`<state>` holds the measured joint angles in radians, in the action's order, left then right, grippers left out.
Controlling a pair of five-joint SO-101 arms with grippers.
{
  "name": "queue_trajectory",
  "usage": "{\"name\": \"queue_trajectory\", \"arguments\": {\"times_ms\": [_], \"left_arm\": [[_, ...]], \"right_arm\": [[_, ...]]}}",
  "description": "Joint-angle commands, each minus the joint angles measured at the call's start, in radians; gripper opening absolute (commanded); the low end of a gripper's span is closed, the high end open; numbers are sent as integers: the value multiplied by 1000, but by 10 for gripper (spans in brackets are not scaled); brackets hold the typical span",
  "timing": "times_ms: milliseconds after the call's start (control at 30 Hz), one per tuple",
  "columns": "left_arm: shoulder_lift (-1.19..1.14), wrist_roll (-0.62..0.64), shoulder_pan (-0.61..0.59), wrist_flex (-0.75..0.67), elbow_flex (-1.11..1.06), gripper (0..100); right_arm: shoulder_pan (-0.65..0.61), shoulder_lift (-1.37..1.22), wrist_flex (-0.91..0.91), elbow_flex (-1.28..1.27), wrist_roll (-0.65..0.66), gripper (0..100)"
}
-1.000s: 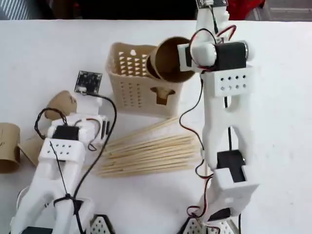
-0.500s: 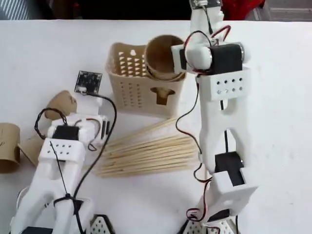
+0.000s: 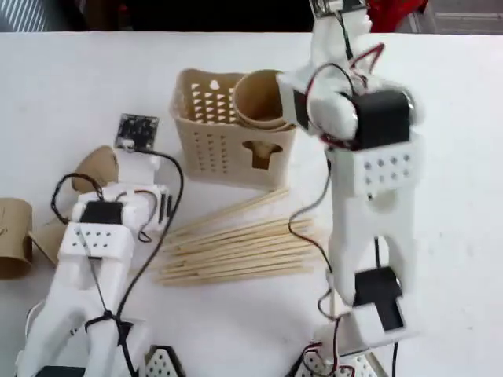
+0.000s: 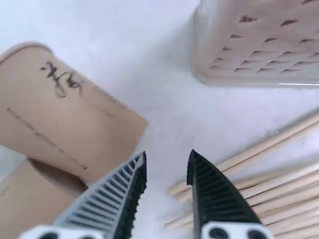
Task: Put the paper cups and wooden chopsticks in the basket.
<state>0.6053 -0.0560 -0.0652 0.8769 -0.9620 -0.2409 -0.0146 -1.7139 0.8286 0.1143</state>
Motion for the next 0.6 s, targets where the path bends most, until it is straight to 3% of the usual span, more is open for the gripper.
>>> {"name": "queue_trajectory", "arguments": {"times_ms": [0,233,400,567], "left_arm": [[65,-11,-84,146,167,146],[286,-195,-160,430,453,147],[283,-404,-452,631,628,213],[163,-425,-622,655,540,225]], "right_arm": [[68,156,-7,-141,71,46],[202,423,88,-710,235,19],[228,624,302,-1204,324,19],[213,779,452,-1571,344,21]]}}
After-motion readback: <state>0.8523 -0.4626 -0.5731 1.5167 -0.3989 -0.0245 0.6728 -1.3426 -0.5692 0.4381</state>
